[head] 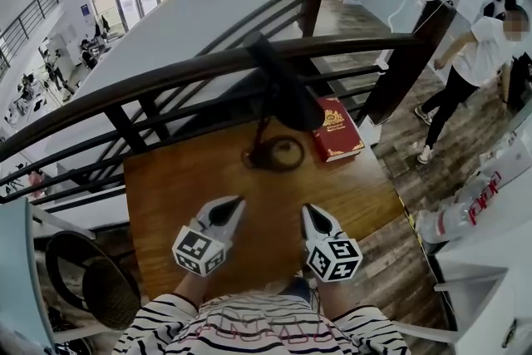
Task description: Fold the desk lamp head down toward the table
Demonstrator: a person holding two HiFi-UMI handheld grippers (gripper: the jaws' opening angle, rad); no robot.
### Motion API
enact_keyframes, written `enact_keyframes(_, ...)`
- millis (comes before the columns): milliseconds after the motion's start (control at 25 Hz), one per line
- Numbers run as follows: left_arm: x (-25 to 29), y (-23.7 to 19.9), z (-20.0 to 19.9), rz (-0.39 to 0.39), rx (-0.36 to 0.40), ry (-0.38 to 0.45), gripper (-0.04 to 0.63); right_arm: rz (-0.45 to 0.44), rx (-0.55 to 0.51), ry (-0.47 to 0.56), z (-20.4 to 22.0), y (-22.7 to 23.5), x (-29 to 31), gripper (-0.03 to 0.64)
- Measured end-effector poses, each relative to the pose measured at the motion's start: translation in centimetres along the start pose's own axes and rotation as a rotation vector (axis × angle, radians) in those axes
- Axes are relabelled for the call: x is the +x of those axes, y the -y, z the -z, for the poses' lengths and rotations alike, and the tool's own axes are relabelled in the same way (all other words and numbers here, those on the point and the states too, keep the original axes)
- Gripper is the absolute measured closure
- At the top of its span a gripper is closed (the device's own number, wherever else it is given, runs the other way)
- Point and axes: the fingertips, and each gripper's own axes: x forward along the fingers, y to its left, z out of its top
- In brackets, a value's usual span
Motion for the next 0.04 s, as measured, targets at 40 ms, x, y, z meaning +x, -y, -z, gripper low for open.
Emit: enact_keyframes(40, 0.06, -0.05, 0.05, -0.001, 0.001, 0.0, 0.594, -0.001, -0.001, 0.0, -0.01, 0.05, 0.1, 0.617)
